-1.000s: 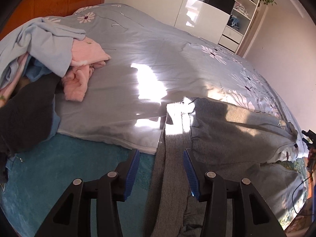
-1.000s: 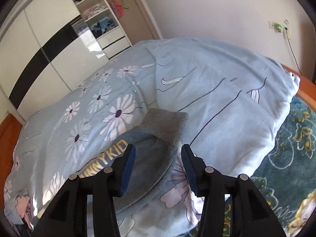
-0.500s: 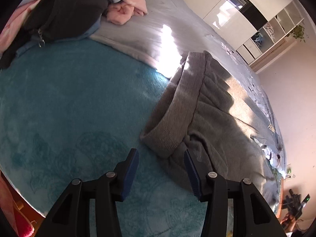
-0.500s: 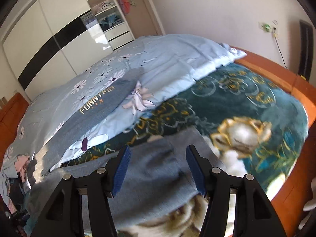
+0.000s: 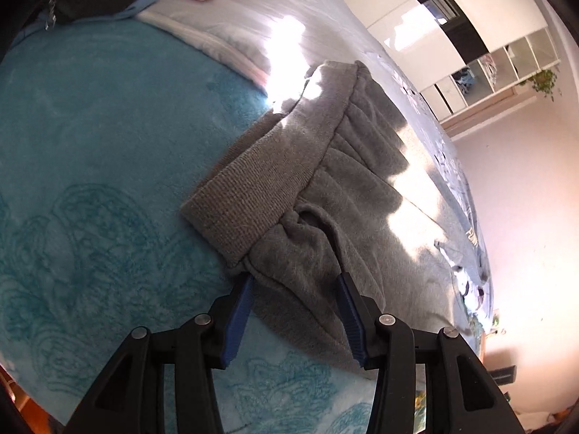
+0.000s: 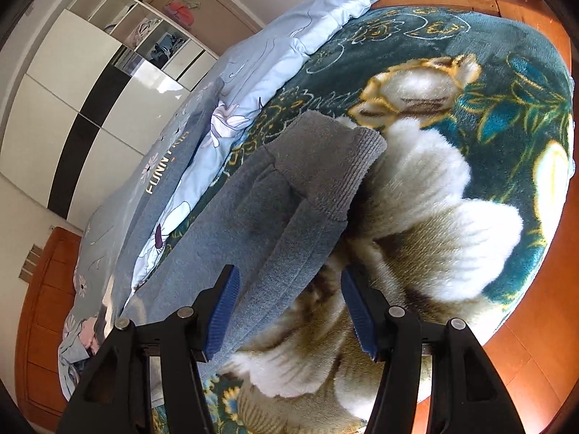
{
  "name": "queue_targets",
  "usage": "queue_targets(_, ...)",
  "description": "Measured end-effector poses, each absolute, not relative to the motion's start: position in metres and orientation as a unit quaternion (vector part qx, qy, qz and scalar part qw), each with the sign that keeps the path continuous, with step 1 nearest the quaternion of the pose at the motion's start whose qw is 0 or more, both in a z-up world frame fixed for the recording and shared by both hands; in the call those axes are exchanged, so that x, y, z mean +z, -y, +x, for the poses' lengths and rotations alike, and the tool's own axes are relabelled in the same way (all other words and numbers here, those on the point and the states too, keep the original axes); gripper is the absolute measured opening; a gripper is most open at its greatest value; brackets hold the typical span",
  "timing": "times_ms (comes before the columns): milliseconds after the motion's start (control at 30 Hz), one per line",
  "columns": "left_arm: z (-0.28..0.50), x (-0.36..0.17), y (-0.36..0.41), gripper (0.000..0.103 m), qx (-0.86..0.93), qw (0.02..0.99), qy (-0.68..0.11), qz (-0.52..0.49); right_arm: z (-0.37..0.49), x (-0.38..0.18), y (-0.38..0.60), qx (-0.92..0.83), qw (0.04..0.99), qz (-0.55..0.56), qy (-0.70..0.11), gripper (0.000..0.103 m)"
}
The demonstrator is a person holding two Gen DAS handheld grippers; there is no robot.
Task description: Fold clothes
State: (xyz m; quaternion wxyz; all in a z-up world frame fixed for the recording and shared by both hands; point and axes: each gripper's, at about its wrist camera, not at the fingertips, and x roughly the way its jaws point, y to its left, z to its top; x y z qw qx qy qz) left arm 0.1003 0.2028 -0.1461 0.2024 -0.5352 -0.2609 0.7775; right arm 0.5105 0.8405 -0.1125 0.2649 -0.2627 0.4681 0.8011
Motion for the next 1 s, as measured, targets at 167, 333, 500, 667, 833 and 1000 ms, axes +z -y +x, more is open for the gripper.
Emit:
queue_targets(167, 0.102, -0.145, -0.201, 0.022, 0.784, 0.194, 0.271, -0.523, 0.514, -0.117, -0.844, 0.795, 0.252, -0.244, -0.495, 0.037)
queue_targets(333, 0.107, -0.136, -0.199, 0.005, 0.789, 0.204, 0.278, -0.509, 0.511, -0.110, -0.848, 0.796, 0.244, -0.237, -0.501, 0.005)
queue_targets(500, 0.114, -0.100, -0.188, 0.005, 0.797, 0.241, 0.296, -0.468, 0.512, -0.056, -0.849, 0.831, 0.224, -0.185, -0.474, 0.003)
queue_targets(667, 0.108, -0.065, -0.187, 0.005, 0.795, 0.271, 0.303, -0.449, 0.491, -0.010, -0.857, 0.850, 0.213, -0.157, -0.455, 0.003)
queue_targets(833, 0.072, -0.040, -0.193, 0.005, 0.768, 0.292, 0.339, -0.459, 0.443, 0.024, -0.875, 0.859, 0.216, -0.155, -0.437, 0.003)
queue_targets(1000, 0.025, -0.029, -0.210, 0.005, 0.757, 0.281, 0.355, -0.471, 0.373, 0.042, -0.901, 0.863, 0.230, -0.173, -0.415, 0.003)
